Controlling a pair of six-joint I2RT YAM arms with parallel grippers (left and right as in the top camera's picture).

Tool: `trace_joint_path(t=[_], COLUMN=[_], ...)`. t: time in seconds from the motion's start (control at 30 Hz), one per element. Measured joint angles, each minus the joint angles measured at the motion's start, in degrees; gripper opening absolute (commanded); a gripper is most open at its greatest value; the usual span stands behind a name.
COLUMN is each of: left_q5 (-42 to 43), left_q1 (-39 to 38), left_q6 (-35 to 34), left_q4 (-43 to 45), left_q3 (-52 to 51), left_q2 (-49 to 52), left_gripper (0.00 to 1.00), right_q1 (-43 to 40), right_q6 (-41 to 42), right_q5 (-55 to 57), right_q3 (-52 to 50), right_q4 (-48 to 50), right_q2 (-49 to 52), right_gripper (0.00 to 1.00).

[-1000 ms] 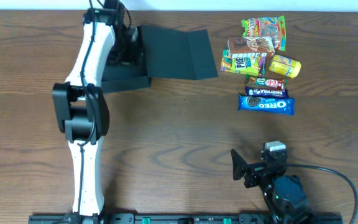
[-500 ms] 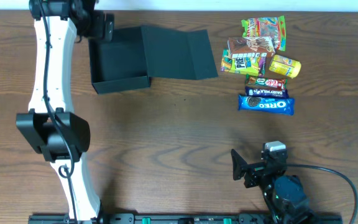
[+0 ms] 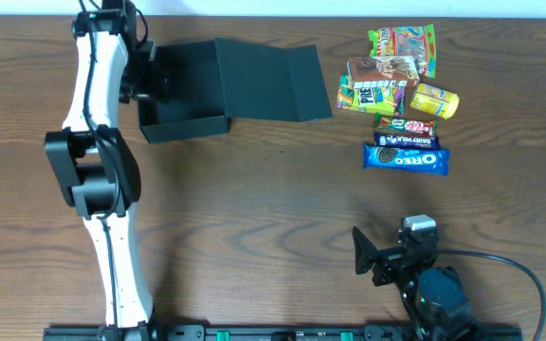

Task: Pack container
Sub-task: 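Drag the black box with the left gripper toward table center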

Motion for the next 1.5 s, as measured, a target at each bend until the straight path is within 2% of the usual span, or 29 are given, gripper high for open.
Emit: trace_joint_path(t=[0.2, 0.3, 0.43, 0.63, 0.77, 1.13, 1.5], left_q5=[-2.8, -3.0, -3.2, -2.9, -1.4, 4.4, 11.5], left_q1=[1.8, 2.5, 2.6, 2.4, 2.4, 0.1, -12.2], left_q6=[-6.6, -8.8, -10.7, -12.8, -17.8, -42.6, -65.2], left_q4=[-1.1, -1.5, -1.9, -3.6, -5.7, -20.2, -20.3], left_q3=[0.0, 0.0, 0.0, 0.0, 0.0, 0.0, 0.0], left_q2=[0.3, 0.3, 0.3, 0.3, 0.3, 0.3, 0.3], left_gripper=[0.36, 0.20, 0.06, 0.06, 0.06, 0.06, 0.06], right_q1=[0.0, 0.0, 0.0, 0.0, 0.0, 0.0, 0.0], right_q6=[0.0, 0.0, 0.0, 0.0, 0.0, 0.0, 0.0], right_q5=[0.0, 0.0, 0.0, 0.0, 0.0, 0.0, 0.0], right_q3=[0.0, 0.0, 0.0, 0.0, 0.0, 0.0, 0.0], right_q4=[0.0, 0.0, 0.0, 0.0, 0.0, 0.0, 0.0], right_q2=[0.0, 0.0, 0.0, 0.0, 0.0, 0.0, 0.0], right_gripper=[0.99, 0.99, 0.99, 0.99, 0.99, 0.99, 0.99])
